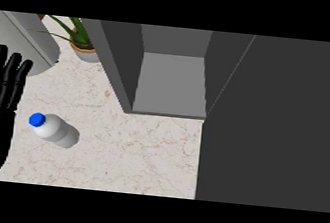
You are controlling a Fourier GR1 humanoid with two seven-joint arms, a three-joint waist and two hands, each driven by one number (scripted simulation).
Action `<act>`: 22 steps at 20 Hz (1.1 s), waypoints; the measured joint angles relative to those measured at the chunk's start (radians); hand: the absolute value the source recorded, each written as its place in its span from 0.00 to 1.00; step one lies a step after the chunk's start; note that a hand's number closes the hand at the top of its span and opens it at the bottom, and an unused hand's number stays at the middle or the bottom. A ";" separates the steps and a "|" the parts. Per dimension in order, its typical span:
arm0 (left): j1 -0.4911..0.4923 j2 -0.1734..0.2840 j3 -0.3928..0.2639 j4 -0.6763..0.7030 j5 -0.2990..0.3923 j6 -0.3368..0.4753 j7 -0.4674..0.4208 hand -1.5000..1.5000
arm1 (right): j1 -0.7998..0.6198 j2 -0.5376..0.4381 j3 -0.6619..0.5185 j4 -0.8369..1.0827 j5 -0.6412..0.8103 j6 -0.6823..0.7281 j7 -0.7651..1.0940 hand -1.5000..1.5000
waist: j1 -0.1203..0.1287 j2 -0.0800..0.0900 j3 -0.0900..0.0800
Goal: Pick up the bottled water, place it into the cabinet and close the cabinet
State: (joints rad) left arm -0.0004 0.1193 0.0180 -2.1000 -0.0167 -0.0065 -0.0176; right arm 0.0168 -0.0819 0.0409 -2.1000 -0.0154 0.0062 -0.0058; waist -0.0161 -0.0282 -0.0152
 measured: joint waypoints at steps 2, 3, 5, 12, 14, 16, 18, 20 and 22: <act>0.009 0.005 0.025 -0.011 0.025 -0.008 -0.002 0.00 | 0.026 -0.012 -0.008 -0.042 -0.004 0.009 0.016 0.00 | 0.005 0.010 0.006; 0.025 0.005 0.038 -0.034 0.036 -0.007 0.004 0.00 | 0.055 -0.017 -0.008 -0.057 -0.001 0.017 0.014 0.00 | 0.008 0.013 0.008; 0.057 0.014 0.081 -0.059 0.071 -0.015 0.009 0.00 | 0.098 -0.029 -0.009 -0.089 0.004 0.027 0.032 0.00 | 0.011 0.018 0.011; 0.195 -0.054 0.159 -0.120 0.281 0.002 0.127 0.00 | 0.272 -0.039 0.033 -0.182 -0.126 0.122 0.085 0.00 | 0.016 0.021 0.014; 0.228 -0.066 0.160 -0.172 0.308 0.014 0.175 0.00 | 0.325 -0.041 0.043 -0.238 -0.146 0.135 0.103 0.00 | 0.015 0.022 0.014; 0.282 -0.083 0.157 -0.226 0.327 0.011 0.196 0.00 | 0.380 -0.051 0.039 -0.295 -0.176 0.156 0.120 0.00 | 0.015 0.023 0.015; 0.322 -0.087 0.176 -0.256 0.362 -0.004 0.209 0.00 | 0.409 -0.054 0.030 -0.306 -0.184 0.176 0.114 0.00 | 0.016 0.023 0.015; 0.347 -0.089 0.191 -0.264 0.367 -0.010 0.225 0.00 | 0.438 -0.052 0.033 -0.312 -0.184 0.189 0.110 0.00 | 0.016 0.023 0.015; 0.379 -0.096 0.200 -0.265 0.370 -0.023 0.218 0.00 | 0.457 -0.057 0.025 -0.320 -0.186 0.200 0.115 0.00 | 0.016 0.023 0.015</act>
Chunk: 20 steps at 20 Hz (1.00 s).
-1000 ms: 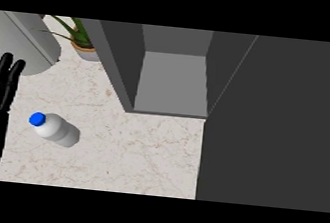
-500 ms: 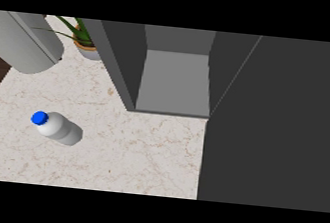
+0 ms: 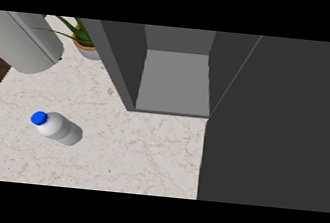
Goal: Pick up the bottled water, place it into the cabinet and close the cabinet
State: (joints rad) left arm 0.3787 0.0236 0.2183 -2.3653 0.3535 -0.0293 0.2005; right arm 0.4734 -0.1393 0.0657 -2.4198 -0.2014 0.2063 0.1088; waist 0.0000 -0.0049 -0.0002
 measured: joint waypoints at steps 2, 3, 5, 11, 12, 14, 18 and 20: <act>0.041 -0.007 -0.011 0.000 0.002 -0.014 -0.023 0.00 | 0.019 0.002 -0.012 0.000 -0.001 0.014 -0.011 0.00 | 0.000 0.000 0.000; 0.055 -0.010 -0.005 0.001 0.003 -0.021 -0.028 0.00 | 0.044 0.010 -0.003 0.001 0.000 0.024 -0.028 0.00 | 0.000 0.000 0.000; 0.088 -0.012 -0.001 -0.005 0.007 -0.030 -0.029 0.00 | 0.066 0.013 -0.002 -0.005 0.001 0.031 -0.037 0.00 | 0.001 -0.001 0.000; 0.120 -0.017 -0.001 0.003 0.012 -0.047 -0.053 0.00 | 0.155 0.012 -0.027 -0.012 -0.003 0.083 -0.100 0.00 | -0.005 -0.001 0.000; 0.117 -0.017 0.002 0.004 0.013 -0.049 -0.051 0.00 | 0.162 0.012 -0.034 -0.012 -0.003 0.089 -0.107 0.00 | -0.005 -0.001 0.000; 0.114 -0.016 0.013 0.014 0.020 -0.055 -0.068 0.00 | 0.182 0.014 -0.031 -0.016 -0.004 0.100 -0.117 0.00 | -0.006 0.000 0.000; 0.106 -0.020 0.006 0.024 0.013 -0.040 -0.070 0.00 | 0.228 0.021 -0.025 -0.016 -0.002 0.130 -0.157 0.00 | -0.010 0.000 0.000; 0.110 -0.022 0.001 0.050 0.009 -0.038 -0.083 0.00 | 0.251 0.020 -0.035 -0.017 -0.003 0.147 -0.180 0.00 | -0.011 0.000 0.000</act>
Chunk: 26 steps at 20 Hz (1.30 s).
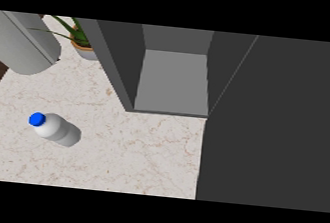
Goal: Pick up the bottled water, place it into the cabinet and close the cabinet
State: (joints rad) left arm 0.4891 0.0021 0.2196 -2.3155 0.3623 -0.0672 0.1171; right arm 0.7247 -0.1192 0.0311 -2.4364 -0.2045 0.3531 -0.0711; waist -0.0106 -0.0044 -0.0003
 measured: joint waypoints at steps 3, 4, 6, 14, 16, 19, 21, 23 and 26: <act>-0.033 0.007 0.026 0.072 0.015 -0.007 -0.019 0.00 | 0.034 0.001 0.005 -0.004 -0.001 0.016 -0.018 0.00 | -0.003 0.001 0.000; -0.046 0.008 0.032 0.093 0.021 -0.007 -0.019 0.00 | 0.048 0.002 0.003 -0.004 -0.001 0.023 -0.032 0.00 | -0.005 0.001 -0.001; -0.059 0.016 0.064 0.159 0.052 -0.031 -0.045 0.00 | 0.075 0.008 0.015 -0.004 0.001 0.037 -0.056 0.00 | -0.006 0.000 -0.001; -0.142 0.026 0.082 0.413 -0.005 -0.065 -0.151 0.00 | 0.162 0.013 0.030 -0.005 0.005 0.084 -0.127 0.00 | -0.009 0.002 -0.001; -0.170 0.033 0.090 0.486 -0.018 -0.075 -0.183 0.00 | 0.182 0.009 0.021 -0.005 0.006 0.098 -0.154 0.00 | -0.011 0.002 -0.001; -0.207 0.032 0.089 0.602 -0.055 -0.086 -0.244 0.00 | 0.220 0.002 0.010 -0.006 0.006 0.114 -0.181 0.00 | -0.014 0.003 -0.002; -0.233 0.038 0.098 0.677 -0.064 -0.098 -0.283 0.00 | 0.244 0.012 0.031 -0.008 0.010 0.118 -0.198 0.00 | -0.014 0.003 -0.002; -0.261 0.039 0.101 0.747 -0.076 -0.102 -0.318 0.00 | 0.252 0.011 0.024 -0.007 0.011 0.121 -0.209 0.00 | -0.012 0.004 -0.002; -0.316 0.049 0.115 0.846 -0.088 -0.100 -0.361 0.00 | 0.280 0.012 0.030 -0.009 0.015 0.130 -0.231 0.00 | -0.012 0.004 -0.002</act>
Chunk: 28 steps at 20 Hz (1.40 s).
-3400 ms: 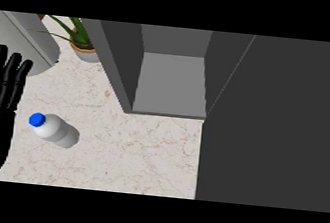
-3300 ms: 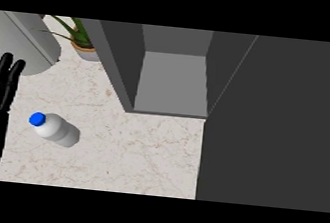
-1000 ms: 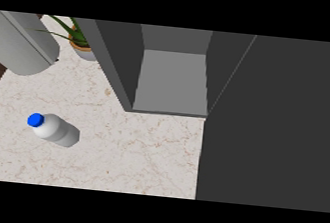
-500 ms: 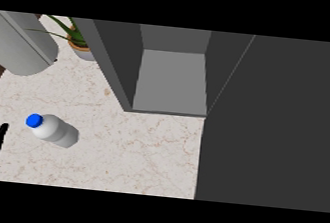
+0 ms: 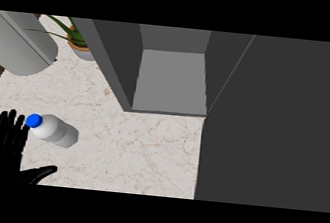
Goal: Pick up the bottled water, place it into the cabinet and close the cabinet
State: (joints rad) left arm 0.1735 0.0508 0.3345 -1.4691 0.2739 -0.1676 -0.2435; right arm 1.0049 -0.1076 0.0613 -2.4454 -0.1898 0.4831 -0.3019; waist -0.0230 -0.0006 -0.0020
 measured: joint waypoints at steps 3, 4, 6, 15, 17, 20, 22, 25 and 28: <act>-0.039 0.013 0.017 0.097 -0.002 -0.015 -0.053 0.00 | 0.004 -0.006 -0.010 -0.002 0.002 -0.002 -0.004 0.00 | 0.003 0.001 0.000; -0.054 0.024 0.028 0.139 0.000 -0.026 -0.071 0.00 | 0.015 -0.010 -0.016 -0.002 0.002 0.006 -0.019 0.00 | 0.001 0.001 0.000; -0.088 0.035 0.039 0.206 -0.003 -0.030 -0.104 0.00 | 0.033 -0.022 -0.050 0.002 0.001 0.022 -0.044 0.00 | 0.001 0.001 0.000; -0.233 0.074 0.080 0.525 -0.048 -0.016 -0.285 0.00 | 0.084 -0.025 -0.098 0.008 -0.001 0.058 -0.113 0.00 | -0.001 0.002 0.000; -0.249 0.080 0.085 0.580 -0.055 -0.021 -0.325 0.00 | 0.088 -0.023 -0.104 0.007 -0.003 0.057 -0.113 0.00 | 0.002 0.003 0.000; -0.299 0.076 0.090 0.657 -0.055 -0.020 -0.361 0.00 | 0.103 -0.028 -0.117 0.007 -0.005 0.073 -0.131 0.00 | 0.000 0.003 -0.001; -0.323 0.088 0.102 0.699 -0.036 -0.051 -0.373 0.00 | 0.105 -0.035 -0.133 0.007 -0.008 0.075 -0.133 0.00 | 0.002 0.004 -0.001; -0.349 0.093 0.109 0.765 -0.018 -0.106 -0.411 0.00 | 0.104 -0.037 -0.154 0.013 -0.012 0.081 -0.139 0.00 | 0.003 0.004 -0.001; -0.388 0.099 0.118 0.836 -0.002 -0.158 -0.450 0.00 | 0.108 -0.030 -0.153 0.018 -0.012 0.095 -0.157 0.00 | 0.000 0.004 -0.001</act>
State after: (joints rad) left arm -0.2142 0.1495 0.4523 -0.6328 0.2714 -0.3253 -0.6938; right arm 1.1129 -0.1372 -0.0921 -2.4276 -0.2015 0.5779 -0.4585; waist -0.0225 0.0032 -0.0029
